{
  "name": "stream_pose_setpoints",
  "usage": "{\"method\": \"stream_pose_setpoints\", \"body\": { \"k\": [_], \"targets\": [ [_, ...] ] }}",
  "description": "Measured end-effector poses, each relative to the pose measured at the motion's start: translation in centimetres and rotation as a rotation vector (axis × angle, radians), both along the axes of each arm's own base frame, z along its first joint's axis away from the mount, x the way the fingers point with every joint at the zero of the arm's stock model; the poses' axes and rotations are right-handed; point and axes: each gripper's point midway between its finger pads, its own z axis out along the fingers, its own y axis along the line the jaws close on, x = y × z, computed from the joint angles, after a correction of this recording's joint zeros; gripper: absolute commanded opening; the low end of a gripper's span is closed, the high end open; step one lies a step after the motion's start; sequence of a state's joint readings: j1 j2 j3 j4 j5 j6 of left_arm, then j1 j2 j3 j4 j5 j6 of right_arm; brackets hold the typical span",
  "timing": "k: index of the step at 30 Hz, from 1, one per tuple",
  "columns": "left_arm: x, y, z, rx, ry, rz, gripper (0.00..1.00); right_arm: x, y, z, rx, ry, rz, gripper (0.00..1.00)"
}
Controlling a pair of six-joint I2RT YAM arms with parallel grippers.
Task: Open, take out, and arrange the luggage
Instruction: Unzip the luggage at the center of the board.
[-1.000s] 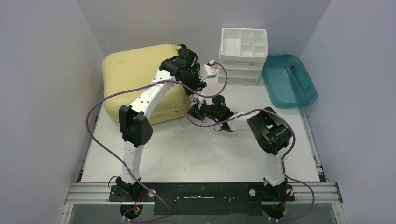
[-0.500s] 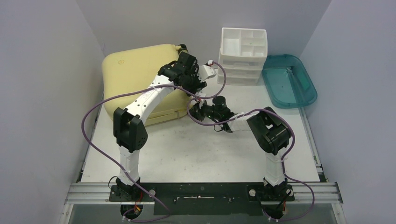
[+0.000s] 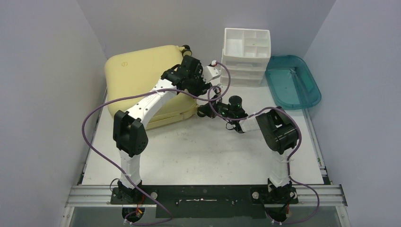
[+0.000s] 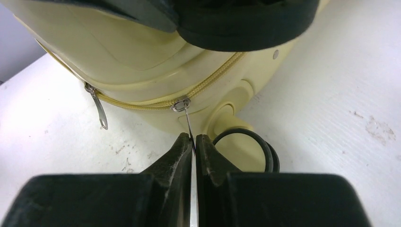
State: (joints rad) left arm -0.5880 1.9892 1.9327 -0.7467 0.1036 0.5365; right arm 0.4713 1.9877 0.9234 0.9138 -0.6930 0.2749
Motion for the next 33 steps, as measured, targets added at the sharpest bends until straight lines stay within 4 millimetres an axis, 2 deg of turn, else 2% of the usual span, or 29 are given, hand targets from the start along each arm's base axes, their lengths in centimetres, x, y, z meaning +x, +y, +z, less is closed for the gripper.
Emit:
{"method": "stream_pose_setpoints", "body": {
  "k": [9,16,26,33],
  "targets": [
    [-0.6,-0.4,0.0,-0.013,-0.007,-0.023,0.0,-0.5,-0.8,0.3,0.044,0.074,-0.014,0.0],
    [-2.0,-0.4,0.0,-0.021,-0.027,-0.079,0.0,0.8,-1.1,0.2,0.072,0.121,-0.004,0.0],
    [-7.8,-0.3,-0.3,0.001,-0.004,-0.242,0.0,3.2,-1.0,0.9,0.073,0.124,-0.033,0.0],
    [-11.5,-0.1,-0.6,0.016,0.023,-0.389,0.0,5.0,-2.2,0.6,0.063,0.142,-0.094,0.0]
  ]
}}
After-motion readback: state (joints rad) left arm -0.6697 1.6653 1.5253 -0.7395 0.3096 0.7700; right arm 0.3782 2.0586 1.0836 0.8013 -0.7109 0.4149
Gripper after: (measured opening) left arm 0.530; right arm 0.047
